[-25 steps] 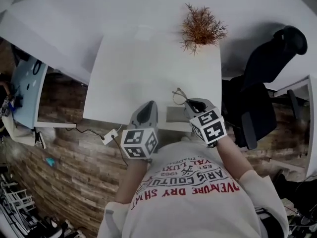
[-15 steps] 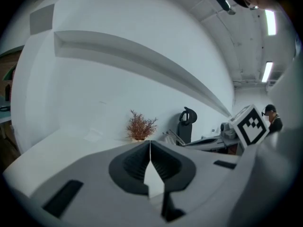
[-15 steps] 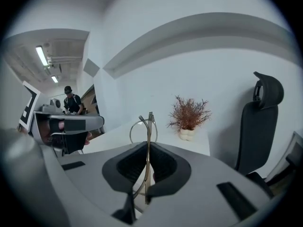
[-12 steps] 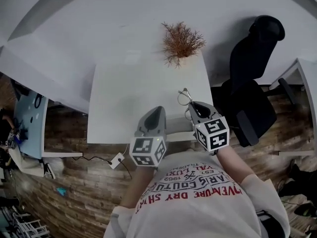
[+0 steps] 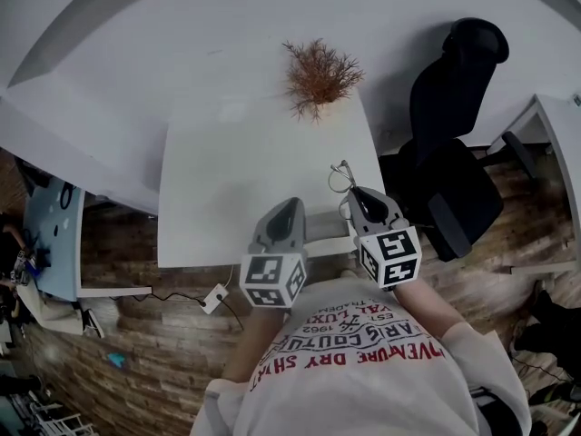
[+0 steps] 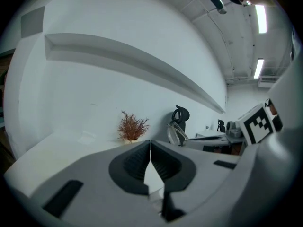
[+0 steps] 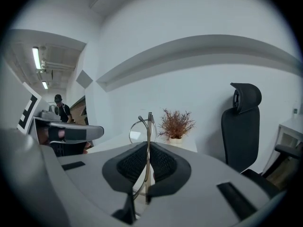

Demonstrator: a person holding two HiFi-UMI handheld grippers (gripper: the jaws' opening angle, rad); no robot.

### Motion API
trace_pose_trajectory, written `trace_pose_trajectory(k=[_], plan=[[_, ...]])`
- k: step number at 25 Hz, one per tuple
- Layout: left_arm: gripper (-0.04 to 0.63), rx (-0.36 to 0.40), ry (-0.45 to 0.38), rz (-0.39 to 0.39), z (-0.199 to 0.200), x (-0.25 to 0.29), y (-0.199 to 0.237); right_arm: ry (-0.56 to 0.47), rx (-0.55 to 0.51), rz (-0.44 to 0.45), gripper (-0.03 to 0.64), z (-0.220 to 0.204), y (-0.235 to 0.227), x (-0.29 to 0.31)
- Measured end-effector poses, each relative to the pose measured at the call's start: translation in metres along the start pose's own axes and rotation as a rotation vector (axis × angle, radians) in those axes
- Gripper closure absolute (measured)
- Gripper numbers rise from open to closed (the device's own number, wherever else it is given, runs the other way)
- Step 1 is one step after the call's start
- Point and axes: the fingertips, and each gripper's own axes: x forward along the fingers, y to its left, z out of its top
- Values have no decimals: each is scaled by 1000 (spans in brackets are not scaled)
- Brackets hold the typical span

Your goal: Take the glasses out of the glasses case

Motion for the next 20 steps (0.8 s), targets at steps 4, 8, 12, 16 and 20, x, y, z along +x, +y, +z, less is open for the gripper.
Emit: trace_pose_trajectory(k=[4, 8, 12, 16, 20], plan=[[588, 2, 2, -5, -1, 1, -3, -18, 6, -7, 592, 2, -3, -4], [588, 1, -1, -1, -2, -1, -4, -31, -6, -5, 592, 5, -1, -7], [586, -5, 7, 2, -4, -2, -5, -27, -8, 1, 592, 4, 1, -8], [588, -13, 15, 1, -7, 0, -3, -24, -6, 6, 592, 4, 3, -7], [588, -16, 18, 1, -8, 3, -2, -23, -10, 10, 592, 7, 3, -5]])
